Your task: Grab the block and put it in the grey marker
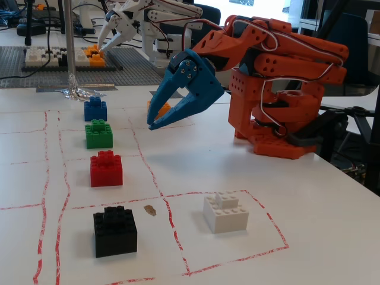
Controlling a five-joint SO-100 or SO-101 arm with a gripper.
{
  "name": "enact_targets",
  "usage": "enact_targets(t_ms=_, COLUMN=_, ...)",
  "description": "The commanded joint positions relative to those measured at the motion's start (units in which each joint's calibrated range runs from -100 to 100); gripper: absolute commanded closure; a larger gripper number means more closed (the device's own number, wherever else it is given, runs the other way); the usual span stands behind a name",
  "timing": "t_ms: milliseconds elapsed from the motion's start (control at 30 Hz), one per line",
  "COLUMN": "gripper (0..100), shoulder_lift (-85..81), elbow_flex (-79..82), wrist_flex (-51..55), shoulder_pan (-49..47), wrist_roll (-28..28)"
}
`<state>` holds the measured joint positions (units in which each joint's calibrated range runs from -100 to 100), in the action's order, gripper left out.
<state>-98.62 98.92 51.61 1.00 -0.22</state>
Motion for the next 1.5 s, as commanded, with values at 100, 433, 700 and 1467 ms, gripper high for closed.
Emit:
enact_targets(t_ms=100, gripper=100, shoulder_lift=-0.9, elbow_flex=0.9, wrist_flex=-0.3, shoulder_pan=-1.3, wrist_roll=-0.6)
enact_targets(t_ms=433, gripper=100, shoulder_lift=-0.9, elbow_flex=0.9, wrist_flex=-0.3, shoulder_pan=-1.2, wrist_roll=-0.5)
enact_targets(t_ms=700, gripper=100, shoulder_lift=-0.9, elbow_flex=0.9, wrist_flex=-0.3, shoulder_pan=-1.2, wrist_roll=-0.4)
enact_targets(t_ms=1467, gripper=100, shoulder_lift=-0.2, elbow_flex=0.3, wrist_flex=-0.3, shoulder_pan=-0.2, wrist_roll=-0.6)
